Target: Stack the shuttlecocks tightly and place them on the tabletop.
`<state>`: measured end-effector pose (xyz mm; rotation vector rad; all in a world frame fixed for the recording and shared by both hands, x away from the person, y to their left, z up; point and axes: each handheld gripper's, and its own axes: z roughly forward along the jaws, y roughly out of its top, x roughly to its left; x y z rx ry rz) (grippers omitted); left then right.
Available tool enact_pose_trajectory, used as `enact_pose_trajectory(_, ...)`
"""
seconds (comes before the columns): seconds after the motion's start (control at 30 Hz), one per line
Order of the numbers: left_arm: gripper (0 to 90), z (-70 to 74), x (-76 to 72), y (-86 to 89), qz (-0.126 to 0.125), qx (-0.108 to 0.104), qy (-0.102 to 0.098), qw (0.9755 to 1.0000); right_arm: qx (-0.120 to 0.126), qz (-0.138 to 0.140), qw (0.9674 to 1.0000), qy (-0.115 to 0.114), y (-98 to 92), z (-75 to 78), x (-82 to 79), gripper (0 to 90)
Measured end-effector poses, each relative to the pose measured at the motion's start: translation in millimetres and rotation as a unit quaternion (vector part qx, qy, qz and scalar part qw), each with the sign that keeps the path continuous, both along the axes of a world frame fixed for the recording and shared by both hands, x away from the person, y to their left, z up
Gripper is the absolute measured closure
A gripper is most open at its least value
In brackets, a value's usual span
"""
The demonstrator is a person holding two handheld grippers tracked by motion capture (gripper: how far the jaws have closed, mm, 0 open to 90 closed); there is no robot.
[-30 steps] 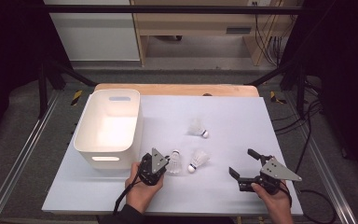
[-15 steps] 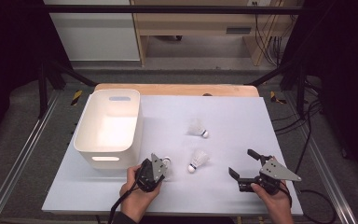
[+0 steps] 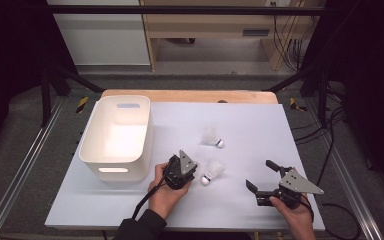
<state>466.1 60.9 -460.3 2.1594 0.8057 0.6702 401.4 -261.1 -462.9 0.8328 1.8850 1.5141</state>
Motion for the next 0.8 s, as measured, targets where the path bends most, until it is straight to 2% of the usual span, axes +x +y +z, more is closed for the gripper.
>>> enact_pose_trajectory(0.07,66.3,-2.3,4.7,-4.7,0.0,-0.012,0.016,0.9998,0.0,0.001,1.0,0.002,-0.2,-0.3,0.3,3.9)
enact_pose_trajectory(0.13,65.9,-2.6,4.7,-5.5,-0.002,-0.011,0.017,0.9998,-0.001,0.002,1.0,0.001,-0.2,-0.4,0.2,3.9)
enact_pose_trajectory(0.2,62.8,-3.0,4.7,-6.3,-0.011,-0.028,0.016,0.9994,-0.001,0.002,1.0,0.002,-0.1,-0.3,0.0,3.9)
enact_pose_trajectory(0.23,62.4,-3.0,4.7,-6.3,-0.011,-0.028,0.016,0.9994,-0.001,0.002,1.0,0.002,-0.1,-0.3,0.0,3.9)
enact_pose_trajectory(0.3,61.3,-1.4,3.7,-6.0,-0.015,-0.036,0.008,0.9992,-0.003,0.003,1.0,0.003,0.2,-0.4,0.0,3.9)
enact_pose_trajectory(0.33,56.5,0.7,2.0,-5.4,-0.021,-0.05,0.001,0.9986,-0.003,0.004,1.0,0.003,0.4,-0.5,0.1,3.9)
enact_pose_trajectory(0.4,54.8,1.8,1.0,-5.1,-0.024,-0.052,-0.002,0.9984,-0.004,0.004,1.0,0.003,0.4,-0.6,0.1,3.9)
enact_pose_trajectory(0.43,50.9,4.0,-1.3,-3.7,-0.031,-0.063,-0.005,0.9975,-0.003,0.005,1.0,0.006,0.6,-0.8,0.0,3.9)
enact_pose_trajectory(0.5,48.7,5.0,-2.6,-3.1,-0.036,-0.069,-0.008,0.997,-0.004,0.004,1.0,0.006,0.6,-0.8,0.1,3.9)
enact_pose_trajectory(0.57,47.4,7.8,-7.1,-0.2,-0.049,-0.087,-0.018,0.9948,-0.001,0.004,1.0,0.007,1.0,-1.1,0.0,3.8)
enact_pose_trajectory(0.6,46.7,7.8,-7.1,-0.2,-0.049,-0.087,-0.018,0.9948,-0.002,0.004,1.0,0.008,1.2,-1.3,0.1,3.8)
enact_pose_trajectory(0.63,46.7,8.6,-8.2,1.1,-0.053,-0.097,-0.02,0.9937,-0.002,0.004,1.0,0.008,1.2,-1.3,0.1,3.8)
enact_pose_trajectory(0.67,42.8,9.7,-10.8,3.4,-0.061,-0.118,-0.03,0.9907,-0.003,0.004,1.0,0.008,1.7,-1.7,0.6,3.8)
enact_pose_trajectory(0.7,40.8,9.7,-10.8,3.4,-0.061,-0.118,-0.03,0.9907,-0.003,0.004,1.0,0.008,1.7,-1.7,0.6,3.8)
enact_pose_trajectory(0.8,35.5,11.0,-14.8,7.5,-0.067,-0.14,-0.047,0.9868,-0.004,0.004,0.9999,0.008,2.0,-1.4,0.2,3.8)
